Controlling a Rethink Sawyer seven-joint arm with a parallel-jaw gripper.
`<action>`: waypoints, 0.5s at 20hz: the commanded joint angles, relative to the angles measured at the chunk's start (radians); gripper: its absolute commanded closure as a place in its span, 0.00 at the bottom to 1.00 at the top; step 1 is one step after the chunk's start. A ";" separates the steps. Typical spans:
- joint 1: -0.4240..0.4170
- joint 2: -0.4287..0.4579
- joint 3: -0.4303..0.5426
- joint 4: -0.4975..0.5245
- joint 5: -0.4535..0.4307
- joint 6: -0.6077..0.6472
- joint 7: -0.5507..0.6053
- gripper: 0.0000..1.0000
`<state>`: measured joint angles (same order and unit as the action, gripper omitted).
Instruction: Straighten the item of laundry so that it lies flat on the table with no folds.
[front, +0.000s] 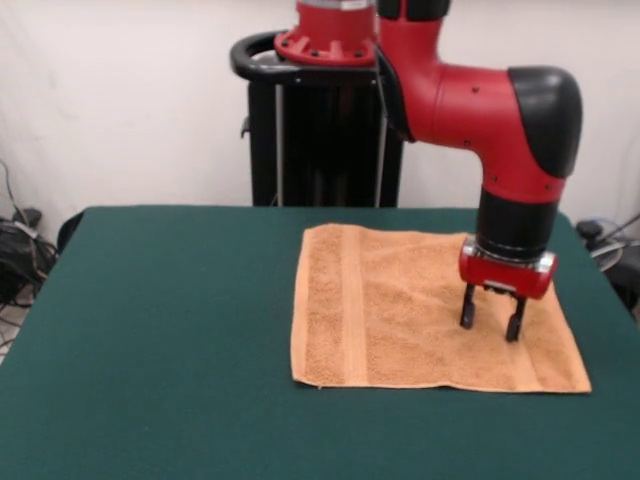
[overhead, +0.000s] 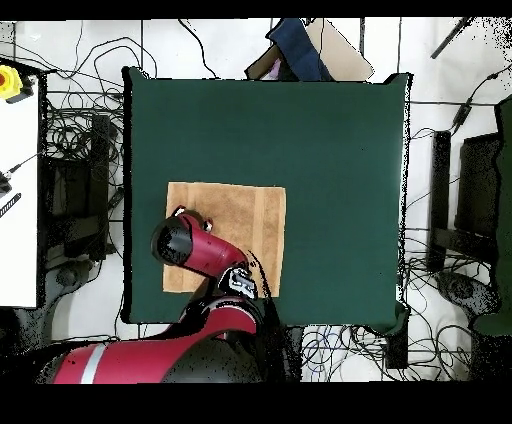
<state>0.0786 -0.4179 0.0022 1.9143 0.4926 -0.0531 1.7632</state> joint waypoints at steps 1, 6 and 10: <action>0.095 -0.040 0.010 -0.019 0.099 0.086 0.272 0.00; 0.093 -0.221 -0.108 0.093 0.036 0.142 0.221 0.00; 0.030 -0.348 -0.162 0.171 -0.066 0.241 0.116 0.00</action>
<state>0.1458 -0.5821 -0.0460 1.9808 0.4792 -0.0009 1.7632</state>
